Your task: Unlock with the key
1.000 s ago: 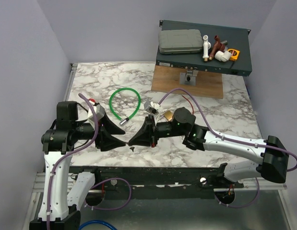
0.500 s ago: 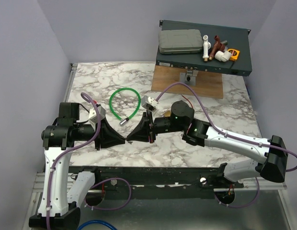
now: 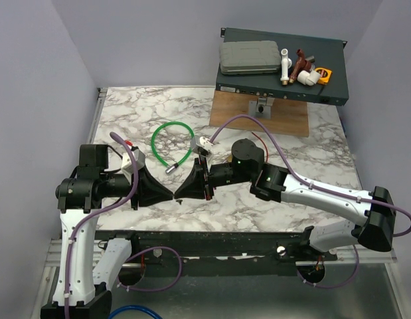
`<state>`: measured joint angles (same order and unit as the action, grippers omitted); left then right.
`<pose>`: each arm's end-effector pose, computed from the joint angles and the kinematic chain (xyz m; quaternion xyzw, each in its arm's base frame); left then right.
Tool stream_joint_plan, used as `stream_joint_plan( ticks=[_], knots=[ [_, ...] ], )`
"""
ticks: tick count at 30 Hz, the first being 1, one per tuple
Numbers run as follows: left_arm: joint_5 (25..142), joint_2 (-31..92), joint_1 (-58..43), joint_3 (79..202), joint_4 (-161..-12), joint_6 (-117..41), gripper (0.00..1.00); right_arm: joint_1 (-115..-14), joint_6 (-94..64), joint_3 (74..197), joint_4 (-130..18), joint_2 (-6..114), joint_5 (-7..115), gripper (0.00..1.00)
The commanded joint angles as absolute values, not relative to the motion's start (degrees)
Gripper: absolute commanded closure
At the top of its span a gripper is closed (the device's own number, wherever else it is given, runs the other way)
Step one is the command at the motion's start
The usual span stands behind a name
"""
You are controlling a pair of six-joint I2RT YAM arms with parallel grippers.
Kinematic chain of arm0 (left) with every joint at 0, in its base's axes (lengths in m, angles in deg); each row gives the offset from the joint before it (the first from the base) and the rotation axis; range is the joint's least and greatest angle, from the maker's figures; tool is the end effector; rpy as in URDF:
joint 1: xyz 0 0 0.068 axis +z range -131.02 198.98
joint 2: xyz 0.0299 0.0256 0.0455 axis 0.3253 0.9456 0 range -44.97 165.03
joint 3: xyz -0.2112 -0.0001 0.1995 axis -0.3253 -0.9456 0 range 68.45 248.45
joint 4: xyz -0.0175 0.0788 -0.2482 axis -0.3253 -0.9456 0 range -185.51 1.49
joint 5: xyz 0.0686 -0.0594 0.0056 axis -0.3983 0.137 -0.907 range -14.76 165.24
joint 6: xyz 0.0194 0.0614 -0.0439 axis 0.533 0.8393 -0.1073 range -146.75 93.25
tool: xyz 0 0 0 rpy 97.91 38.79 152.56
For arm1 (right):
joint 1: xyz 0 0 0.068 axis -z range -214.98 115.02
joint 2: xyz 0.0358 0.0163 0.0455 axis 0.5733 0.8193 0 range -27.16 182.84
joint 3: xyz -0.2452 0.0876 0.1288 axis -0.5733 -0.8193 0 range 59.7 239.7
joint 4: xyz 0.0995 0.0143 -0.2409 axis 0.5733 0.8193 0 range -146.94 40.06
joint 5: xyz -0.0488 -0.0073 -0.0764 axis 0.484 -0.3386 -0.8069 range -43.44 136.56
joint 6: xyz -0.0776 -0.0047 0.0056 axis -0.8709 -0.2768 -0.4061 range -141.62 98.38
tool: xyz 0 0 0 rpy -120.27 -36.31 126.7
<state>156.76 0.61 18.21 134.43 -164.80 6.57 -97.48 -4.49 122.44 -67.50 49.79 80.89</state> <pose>0.0768 -0.0668 0.3872 0.3954 0.6362 -0.5368 0.3882 0.1223 0.3160 0.3784 -0.4551 0.5650 0.5839 0.3644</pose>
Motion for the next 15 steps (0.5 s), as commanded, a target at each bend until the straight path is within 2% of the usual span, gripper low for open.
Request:
stream_joint_plan(
  ticks=[1,7,8,9,10,13,15],
  knots=[
    [157.3,-0.1,18.3,135.1,-164.2,7.4,0.99,-97.3,-6.1,124.3,-64.8,50.3,81.7,0.99],
    [155.9,-2.7,18.3,132.9,-158.1,2.9,1.00,-97.3,-5.3,125.0,-65.6,51.2,83.5,0.99],
    [155.5,-3.4,18.3,132.2,-156.2,0.8,1.00,-97.3,-4.8,124.9,-66.1,51.4,83.6,0.95],
    [155.3,-4.0,18.3,131.9,-154.7,-0.9,1.00,-97.3,-4.2,124.7,-66.5,51.4,83.6,0.83],
    [155.2,-4.2,18.3,131.8,-154.4,-1.1,1.00,-97.3,-3.6,124.4,-66.8,51.5,83.5,0.75],
    [155.8,-3.8,18.3,132.2,-155.1,-0.9,1.00,-97.3,-2.6,123.3,-67.7,51.3,83.1,0.65],
    [156.6,-3.1,18.3,132.9,-157.3,1.3,1.00,-97.3,-2.4,123.0,-67.8,51.4,83.4,0.62]
  ],
)
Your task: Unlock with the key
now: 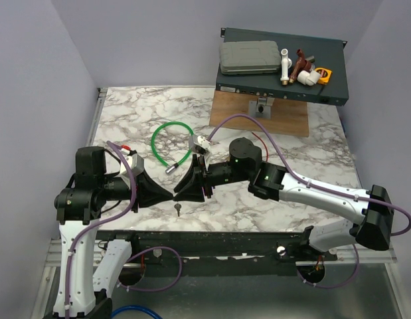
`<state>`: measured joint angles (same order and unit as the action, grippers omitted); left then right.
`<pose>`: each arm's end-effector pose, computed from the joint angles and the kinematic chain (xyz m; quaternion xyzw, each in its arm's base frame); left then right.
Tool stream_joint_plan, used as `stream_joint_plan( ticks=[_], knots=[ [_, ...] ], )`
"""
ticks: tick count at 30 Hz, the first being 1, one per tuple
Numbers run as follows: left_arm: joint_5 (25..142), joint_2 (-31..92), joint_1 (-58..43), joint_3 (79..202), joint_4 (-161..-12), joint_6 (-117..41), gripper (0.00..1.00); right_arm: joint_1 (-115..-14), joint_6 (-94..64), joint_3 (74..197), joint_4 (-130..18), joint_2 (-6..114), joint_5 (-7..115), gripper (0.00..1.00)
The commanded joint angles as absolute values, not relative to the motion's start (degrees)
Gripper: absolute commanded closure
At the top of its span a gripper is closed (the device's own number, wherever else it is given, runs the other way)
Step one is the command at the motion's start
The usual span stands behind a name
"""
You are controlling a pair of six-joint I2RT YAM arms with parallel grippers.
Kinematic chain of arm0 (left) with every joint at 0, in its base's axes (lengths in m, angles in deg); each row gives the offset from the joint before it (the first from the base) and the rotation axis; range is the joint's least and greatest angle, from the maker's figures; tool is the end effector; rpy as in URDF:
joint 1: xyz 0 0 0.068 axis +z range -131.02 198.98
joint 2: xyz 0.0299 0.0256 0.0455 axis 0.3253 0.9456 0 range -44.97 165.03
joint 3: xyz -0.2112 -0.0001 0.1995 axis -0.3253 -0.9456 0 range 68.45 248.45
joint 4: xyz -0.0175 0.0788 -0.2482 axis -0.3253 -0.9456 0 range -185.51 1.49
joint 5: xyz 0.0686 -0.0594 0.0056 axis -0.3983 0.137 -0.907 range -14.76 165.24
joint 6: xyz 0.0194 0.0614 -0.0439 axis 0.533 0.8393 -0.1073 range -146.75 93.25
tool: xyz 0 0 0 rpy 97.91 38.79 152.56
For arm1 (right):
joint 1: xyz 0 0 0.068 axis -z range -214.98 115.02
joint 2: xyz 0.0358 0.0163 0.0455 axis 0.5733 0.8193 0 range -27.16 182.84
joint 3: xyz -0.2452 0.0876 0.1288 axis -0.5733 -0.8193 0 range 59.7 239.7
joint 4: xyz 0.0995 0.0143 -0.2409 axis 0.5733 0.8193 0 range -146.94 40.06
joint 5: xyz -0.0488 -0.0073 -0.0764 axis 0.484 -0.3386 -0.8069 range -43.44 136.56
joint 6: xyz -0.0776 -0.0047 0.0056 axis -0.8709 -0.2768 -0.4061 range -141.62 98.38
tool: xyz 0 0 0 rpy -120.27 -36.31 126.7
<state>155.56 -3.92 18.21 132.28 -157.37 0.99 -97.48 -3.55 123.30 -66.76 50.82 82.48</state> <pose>0.0675 -0.0665 0.3875 0.4083 0.6276 -0.5149 0.4174 0.1227 0.3200 0.3768 -0.4579 0.5679 0.5901 0.3459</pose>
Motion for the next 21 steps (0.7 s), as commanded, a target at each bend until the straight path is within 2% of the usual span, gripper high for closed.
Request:
stream_joint_plan(
  ticks=[1,7,16,17,20,21],
  knots=[
    [156.8,-2.8,18.3,133.3,-158.5,2.3,1.00,-97.2,-2.3,122.9,-67.8,51.5,83.9,0.62],
    [156.8,-2.2,18.3,134.1,-160.0,3.6,1.00,-97.2,-1.9,123.0,-68.1,52.0,87.1,0.57],
    [155.6,-2.4,18.3,133.9,-158.7,2.0,1.00,-97.1,-1.4,123.3,-68.8,53.6,88.5,0.59],
    [155.7,-2.4,18.3,133.9,-158.5,1.9,1.00,-97.2,-1.4,123.3,-69.1,53.6,88.3,0.64],
    [155.8,-2.4,18.3,133.8,-158.5,1.7,1.00,-97.2,-1.5,123.0,-70.8,53.1,87.1,0.94],
    [155.8,-2.5,18.3,133.7,-158.5,1.7,1.00,-97.2,-1.5,122.5,-71.4,52.7,86.4,0.99]
  ],
)
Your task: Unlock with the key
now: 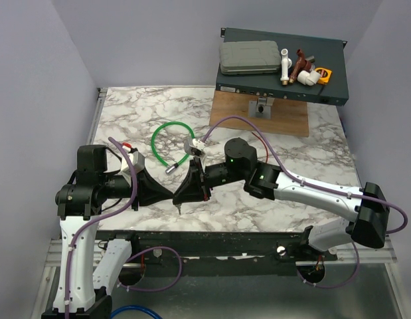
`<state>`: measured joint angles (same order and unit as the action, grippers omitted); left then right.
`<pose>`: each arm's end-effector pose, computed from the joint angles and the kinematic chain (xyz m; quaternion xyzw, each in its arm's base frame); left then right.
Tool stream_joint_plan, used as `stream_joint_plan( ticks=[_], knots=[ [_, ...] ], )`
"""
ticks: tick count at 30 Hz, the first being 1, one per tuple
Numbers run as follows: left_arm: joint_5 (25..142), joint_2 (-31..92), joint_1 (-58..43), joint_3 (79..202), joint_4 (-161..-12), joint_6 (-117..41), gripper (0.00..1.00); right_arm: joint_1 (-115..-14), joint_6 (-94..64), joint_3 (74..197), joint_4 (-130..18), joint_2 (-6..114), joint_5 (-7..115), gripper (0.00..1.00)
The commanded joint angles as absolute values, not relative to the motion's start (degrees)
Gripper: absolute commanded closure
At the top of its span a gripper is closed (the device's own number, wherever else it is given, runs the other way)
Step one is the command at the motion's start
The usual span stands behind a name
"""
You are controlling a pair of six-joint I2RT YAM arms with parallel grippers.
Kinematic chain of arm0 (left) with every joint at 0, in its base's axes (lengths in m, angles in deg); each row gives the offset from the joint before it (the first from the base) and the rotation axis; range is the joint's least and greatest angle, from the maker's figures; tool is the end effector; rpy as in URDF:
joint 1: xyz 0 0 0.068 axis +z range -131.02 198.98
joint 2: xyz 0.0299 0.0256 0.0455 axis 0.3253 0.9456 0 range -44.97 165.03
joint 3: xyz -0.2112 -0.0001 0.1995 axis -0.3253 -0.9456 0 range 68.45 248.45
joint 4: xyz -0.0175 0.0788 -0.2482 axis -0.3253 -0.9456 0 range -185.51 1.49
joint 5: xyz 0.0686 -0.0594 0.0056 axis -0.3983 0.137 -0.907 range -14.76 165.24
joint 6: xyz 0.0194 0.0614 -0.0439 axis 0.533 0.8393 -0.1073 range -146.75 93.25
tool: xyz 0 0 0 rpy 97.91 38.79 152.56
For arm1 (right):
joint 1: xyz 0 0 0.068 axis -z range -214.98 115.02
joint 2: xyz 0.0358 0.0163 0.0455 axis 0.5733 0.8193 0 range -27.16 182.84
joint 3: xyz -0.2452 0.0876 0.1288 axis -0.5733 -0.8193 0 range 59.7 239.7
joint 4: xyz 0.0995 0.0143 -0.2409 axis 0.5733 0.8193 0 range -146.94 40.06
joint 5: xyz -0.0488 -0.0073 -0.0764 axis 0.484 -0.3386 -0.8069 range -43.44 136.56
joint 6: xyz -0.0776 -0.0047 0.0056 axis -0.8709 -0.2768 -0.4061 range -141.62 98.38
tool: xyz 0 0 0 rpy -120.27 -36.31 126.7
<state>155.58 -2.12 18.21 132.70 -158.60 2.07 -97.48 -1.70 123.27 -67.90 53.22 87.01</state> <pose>0.0741 -0.0666 0.3866 0.4026 0.6332 -0.5202 0.4078 0.1226 0.3288 0.3658 -0.4688 0.5648 0.6073 0.3040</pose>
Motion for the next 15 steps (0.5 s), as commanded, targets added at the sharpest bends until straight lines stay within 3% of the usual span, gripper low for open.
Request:
stream_joint_plan(
  ticks=[1,15],
  knots=[
    [155.8,-2.5,18.3,133.7,-158.5,1.7,1.00,-97.1,-1.6,122.0,-71.9,52.0,85.6,0.99],
    [155.8,-2.1,18.3,133.6,-156.7,-0.2,0.99,-96.3,-2.2,118.2,-71.7,48.1,85.3,0.99]
  ],
)
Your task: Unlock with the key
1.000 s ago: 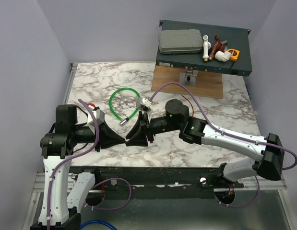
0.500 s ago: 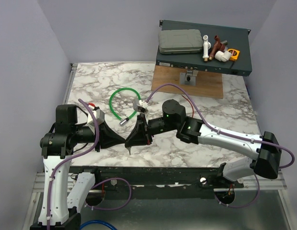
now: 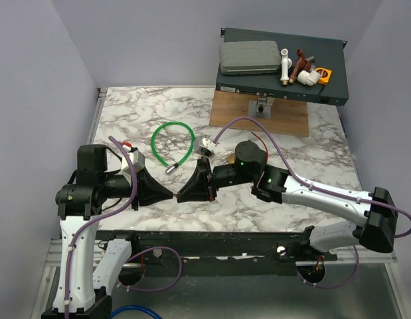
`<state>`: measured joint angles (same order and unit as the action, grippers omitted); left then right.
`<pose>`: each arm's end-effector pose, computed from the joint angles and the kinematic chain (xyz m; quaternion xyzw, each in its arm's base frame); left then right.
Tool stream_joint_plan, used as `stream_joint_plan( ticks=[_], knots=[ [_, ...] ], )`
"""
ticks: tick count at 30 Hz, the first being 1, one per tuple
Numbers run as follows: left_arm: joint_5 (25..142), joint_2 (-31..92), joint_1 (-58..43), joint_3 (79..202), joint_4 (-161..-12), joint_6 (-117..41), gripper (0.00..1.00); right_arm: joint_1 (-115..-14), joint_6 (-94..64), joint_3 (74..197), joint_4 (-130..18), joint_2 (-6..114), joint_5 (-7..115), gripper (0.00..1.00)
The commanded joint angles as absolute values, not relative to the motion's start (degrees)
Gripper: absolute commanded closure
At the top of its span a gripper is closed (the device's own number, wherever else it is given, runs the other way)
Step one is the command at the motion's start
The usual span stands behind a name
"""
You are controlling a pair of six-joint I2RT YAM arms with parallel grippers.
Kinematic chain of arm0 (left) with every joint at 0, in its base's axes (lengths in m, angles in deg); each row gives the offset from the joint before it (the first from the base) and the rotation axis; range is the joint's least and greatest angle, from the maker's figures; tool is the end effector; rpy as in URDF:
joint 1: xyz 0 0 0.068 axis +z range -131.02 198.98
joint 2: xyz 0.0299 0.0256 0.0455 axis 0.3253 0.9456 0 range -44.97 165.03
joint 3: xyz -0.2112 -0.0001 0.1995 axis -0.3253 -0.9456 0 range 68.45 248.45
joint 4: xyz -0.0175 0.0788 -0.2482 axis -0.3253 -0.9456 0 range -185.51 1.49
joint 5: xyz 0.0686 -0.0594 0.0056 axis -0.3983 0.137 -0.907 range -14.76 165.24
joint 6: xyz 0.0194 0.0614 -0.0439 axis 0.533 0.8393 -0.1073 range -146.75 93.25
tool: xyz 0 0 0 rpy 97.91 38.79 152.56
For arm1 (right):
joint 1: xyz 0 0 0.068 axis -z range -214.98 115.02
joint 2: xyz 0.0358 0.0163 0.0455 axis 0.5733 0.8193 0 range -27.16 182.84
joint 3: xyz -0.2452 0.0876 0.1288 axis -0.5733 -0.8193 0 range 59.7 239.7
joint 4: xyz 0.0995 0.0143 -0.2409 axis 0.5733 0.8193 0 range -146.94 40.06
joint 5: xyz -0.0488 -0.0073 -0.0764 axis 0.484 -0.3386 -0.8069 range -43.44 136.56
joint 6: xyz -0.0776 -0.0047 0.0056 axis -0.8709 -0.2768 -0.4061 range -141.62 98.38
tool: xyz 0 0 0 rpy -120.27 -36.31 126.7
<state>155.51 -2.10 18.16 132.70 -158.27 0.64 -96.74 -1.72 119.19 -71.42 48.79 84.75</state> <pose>0.0746 -0.0666 0.3868 0.3963 0.6373 -0.5239 0.4028 0.1196 0.3095 0.3712 -0.4551 0.5536 0.6073 0.3430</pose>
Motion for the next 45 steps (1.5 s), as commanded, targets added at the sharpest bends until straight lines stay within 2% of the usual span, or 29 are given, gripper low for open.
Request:
stream_joint_plan(
  ticks=[1,3,8,17,22,28,34,37,40,45],
  knots=[
    [155.8,-2.1,18.3,133.6,-156.8,-0.3,0.94,-96.3,-2.1,118.4,-71.8,48.3,85.6,0.99],
    [155.4,-2.2,18.3,133.8,-156.8,-0.6,0.74,-96.3,-2.4,118.8,-71.1,48.7,86.1,0.99],
    [153.8,-2.1,18.3,134.4,-155.6,-2.6,0.49,-96.2,-4.4,119.5,-67.1,48.7,85.6,0.99],
    [155.8,2.4,18.1,133.5,-159.6,2.3,0.49,-95.9,-3.7,115.8,-65.5,45.0,81.5,0.99],
    [155.1,0.1,15.3,126.9,-154.2,-0.3,0.45,-95.8,-3.1,115.9,-70.3,44.4,78.2,0.99],
    [155.0,0.4,12.8,127.0,-154.5,1.2,0.38,-95.8,0.7,114.8,-79.9,45.4,76.6,0.99],
    [155.6,0.1,12.2,126.7,-154.2,2.2,0.37,-95.8,4.0,113.7,-86.0,46.0,76.2,0.99],
    [155.6,-0.4,12.2,126.7,-153.8,2.1,0.41,-95.8,5.0,113.9,-87.2,47.0,76.8,0.99],
    [155.1,-0.8,12.2,126.6,-152.2,-0.1,0.50,-95.8,6.2,113.5,-88.8,47.3,77.1,0.99],
    [154.6,-0.9,12.2,126.4,-151.0,-1.4,0.52,-95.8,6.9,113.4,-89.4,48.1,77.5,0.99]
  ],
)
